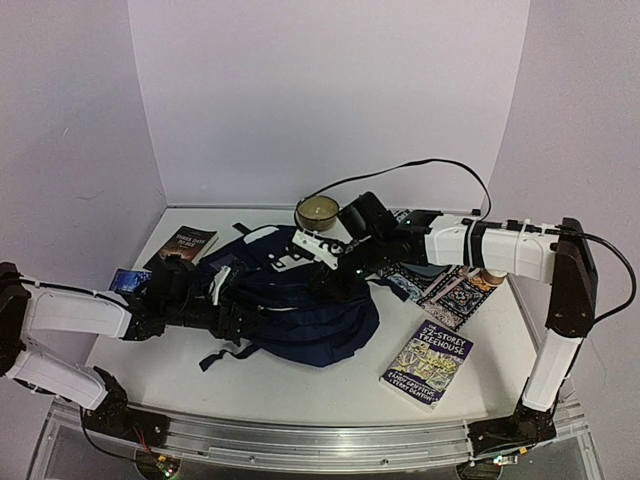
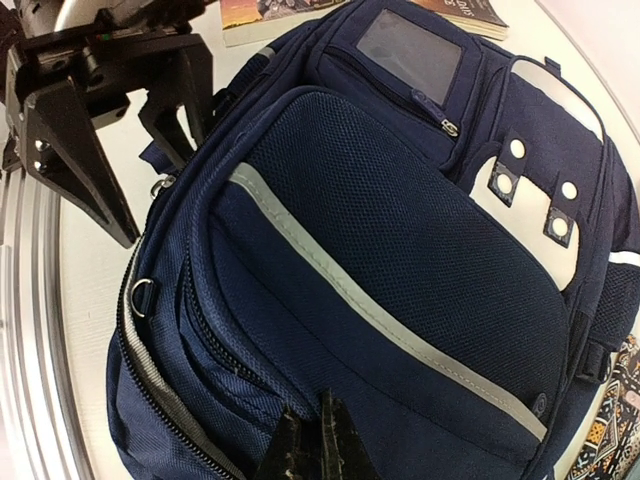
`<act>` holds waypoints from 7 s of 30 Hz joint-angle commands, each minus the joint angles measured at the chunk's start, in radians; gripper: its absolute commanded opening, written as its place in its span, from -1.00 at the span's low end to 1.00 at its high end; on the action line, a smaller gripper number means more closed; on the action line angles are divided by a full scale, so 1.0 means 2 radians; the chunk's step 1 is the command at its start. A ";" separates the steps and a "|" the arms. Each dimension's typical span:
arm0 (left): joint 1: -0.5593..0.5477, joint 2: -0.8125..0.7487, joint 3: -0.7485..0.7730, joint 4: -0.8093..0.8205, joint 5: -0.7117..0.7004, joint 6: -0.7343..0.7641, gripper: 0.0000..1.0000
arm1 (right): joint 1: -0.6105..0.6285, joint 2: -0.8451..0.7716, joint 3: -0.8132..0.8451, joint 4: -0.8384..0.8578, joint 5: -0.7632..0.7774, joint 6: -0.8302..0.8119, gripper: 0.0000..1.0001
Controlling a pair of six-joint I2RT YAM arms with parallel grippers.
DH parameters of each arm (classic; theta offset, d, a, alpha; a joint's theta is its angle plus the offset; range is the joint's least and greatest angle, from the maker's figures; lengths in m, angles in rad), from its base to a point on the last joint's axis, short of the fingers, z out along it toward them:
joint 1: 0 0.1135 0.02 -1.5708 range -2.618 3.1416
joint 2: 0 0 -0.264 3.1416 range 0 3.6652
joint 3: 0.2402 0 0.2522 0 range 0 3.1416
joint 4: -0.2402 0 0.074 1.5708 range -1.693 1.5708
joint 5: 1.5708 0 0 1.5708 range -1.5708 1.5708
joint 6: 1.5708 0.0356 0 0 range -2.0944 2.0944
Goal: Pack the student bag
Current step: Pass from the right arm to the left, then open the second largest pocket of the student bag.
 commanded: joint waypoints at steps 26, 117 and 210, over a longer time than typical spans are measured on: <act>0.000 -0.018 0.028 0.052 0.061 0.005 -0.41 | -0.001 -0.010 0.027 0.026 -0.059 0.008 -1.00; 0.000 -0.069 0.112 -0.141 0.045 -0.037 -1.00 | 0.119 0.014 0.033 -0.006 0.058 -0.005 -0.24; -0.008 -0.007 0.074 -0.284 -0.097 -0.094 -1.00 | 0.052 -0.021 0.118 -0.023 0.197 -0.103 -1.00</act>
